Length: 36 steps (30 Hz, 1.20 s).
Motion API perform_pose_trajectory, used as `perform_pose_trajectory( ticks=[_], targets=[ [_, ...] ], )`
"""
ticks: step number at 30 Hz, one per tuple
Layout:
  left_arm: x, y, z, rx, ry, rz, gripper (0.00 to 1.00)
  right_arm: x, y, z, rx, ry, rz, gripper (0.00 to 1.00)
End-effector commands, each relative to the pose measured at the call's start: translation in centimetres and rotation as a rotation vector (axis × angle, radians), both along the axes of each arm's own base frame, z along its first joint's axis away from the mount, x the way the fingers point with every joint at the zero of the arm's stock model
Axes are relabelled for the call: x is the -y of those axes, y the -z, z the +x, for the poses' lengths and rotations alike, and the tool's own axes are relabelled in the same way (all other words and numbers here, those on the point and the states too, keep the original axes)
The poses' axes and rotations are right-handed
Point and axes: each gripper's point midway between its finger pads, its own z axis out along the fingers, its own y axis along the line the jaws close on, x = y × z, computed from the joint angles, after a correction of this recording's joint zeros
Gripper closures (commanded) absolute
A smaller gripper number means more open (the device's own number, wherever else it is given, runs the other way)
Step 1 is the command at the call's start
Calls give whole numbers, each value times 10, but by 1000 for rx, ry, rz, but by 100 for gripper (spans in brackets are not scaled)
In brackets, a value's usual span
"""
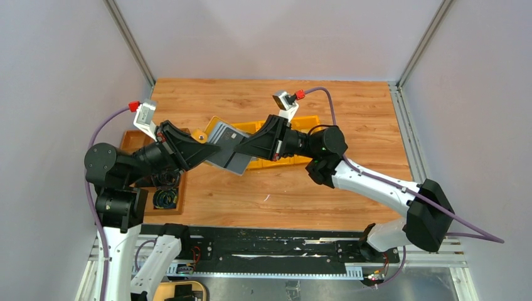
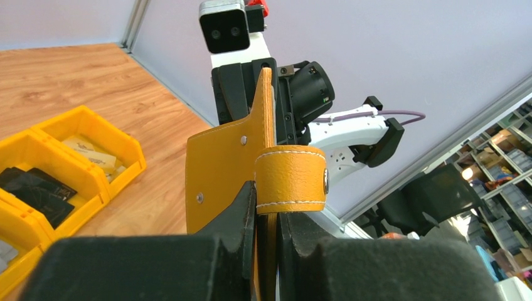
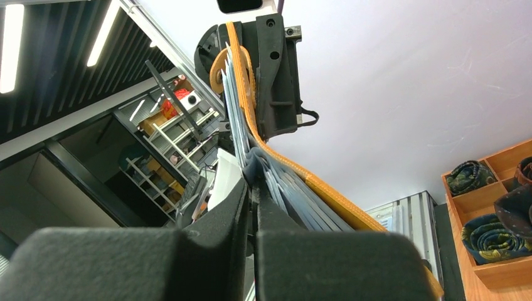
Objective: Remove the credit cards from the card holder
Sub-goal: Remove the credit card from the card holder.
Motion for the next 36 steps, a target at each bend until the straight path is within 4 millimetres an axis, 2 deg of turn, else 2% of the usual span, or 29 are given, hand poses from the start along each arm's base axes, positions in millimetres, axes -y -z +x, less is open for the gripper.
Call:
perform_pose_trajectory(
  ticks=[1,4,9,11,14,20,24,27,36],
  targets=[
    [-1,-21,-11,73,1,-10,91,14,-10,-8,40,-1,63,92],
    [-1,-21,-11,70,-1,-11,93,17,-14,-9,44,-1,86,83],
    [-1,-20,-11,65,1,-8,93,16,-26,-9,56,-19,117,82],
    [-1,-19,-11,66,0,-6,93,15,-29,-9,58,-22,123,86],
    [-1,-17,-10,62,-3,-1,93,15,-30,-9,58,-28,130,98],
    [-3,-18,-7,69,-28,5,79,14,-17,-8,46,-18,100,100],
    [-4,-21,-5,74,-37,5,77,12,-3,-3,28,9,60,100],
    [-4,-23,-5,81,-42,4,77,13,-1,-3,19,11,64,100],
    [-8,-23,-1,99,-86,21,93,15,-5,-4,17,8,79,100]
  ],
)
